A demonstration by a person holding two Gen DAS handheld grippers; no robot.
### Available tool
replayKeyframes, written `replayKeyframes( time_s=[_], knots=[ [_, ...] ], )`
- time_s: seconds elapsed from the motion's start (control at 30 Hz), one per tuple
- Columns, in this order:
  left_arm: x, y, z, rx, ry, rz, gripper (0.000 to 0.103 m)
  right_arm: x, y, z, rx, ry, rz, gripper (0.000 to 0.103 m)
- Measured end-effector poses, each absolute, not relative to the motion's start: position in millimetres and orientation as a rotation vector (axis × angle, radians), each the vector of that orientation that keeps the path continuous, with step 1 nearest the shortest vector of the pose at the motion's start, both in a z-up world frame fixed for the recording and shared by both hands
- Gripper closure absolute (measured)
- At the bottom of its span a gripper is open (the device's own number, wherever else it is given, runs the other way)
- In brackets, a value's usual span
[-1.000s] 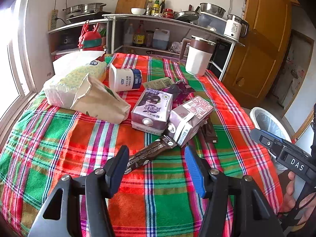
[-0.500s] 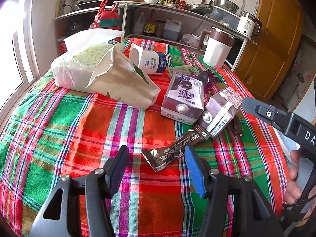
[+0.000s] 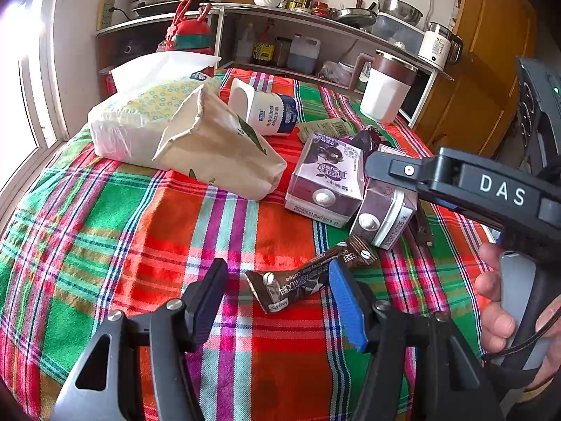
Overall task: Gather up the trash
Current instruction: 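Grasp the pink milk carton with the right gripper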
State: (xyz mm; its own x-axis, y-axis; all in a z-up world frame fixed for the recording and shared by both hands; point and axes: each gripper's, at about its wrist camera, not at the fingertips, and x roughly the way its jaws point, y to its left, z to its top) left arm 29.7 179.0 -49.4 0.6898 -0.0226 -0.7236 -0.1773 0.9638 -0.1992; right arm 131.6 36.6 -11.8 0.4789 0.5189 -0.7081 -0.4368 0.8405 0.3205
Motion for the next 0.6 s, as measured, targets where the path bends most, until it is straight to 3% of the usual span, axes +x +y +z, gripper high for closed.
replayKeyframes(
  time_s=[0.6],
  knots=[
    [29,181,-49,-0.254,0.807,0.070,0.038,118,19,0,0.002,0.853,0.519,0.041]
  ],
)
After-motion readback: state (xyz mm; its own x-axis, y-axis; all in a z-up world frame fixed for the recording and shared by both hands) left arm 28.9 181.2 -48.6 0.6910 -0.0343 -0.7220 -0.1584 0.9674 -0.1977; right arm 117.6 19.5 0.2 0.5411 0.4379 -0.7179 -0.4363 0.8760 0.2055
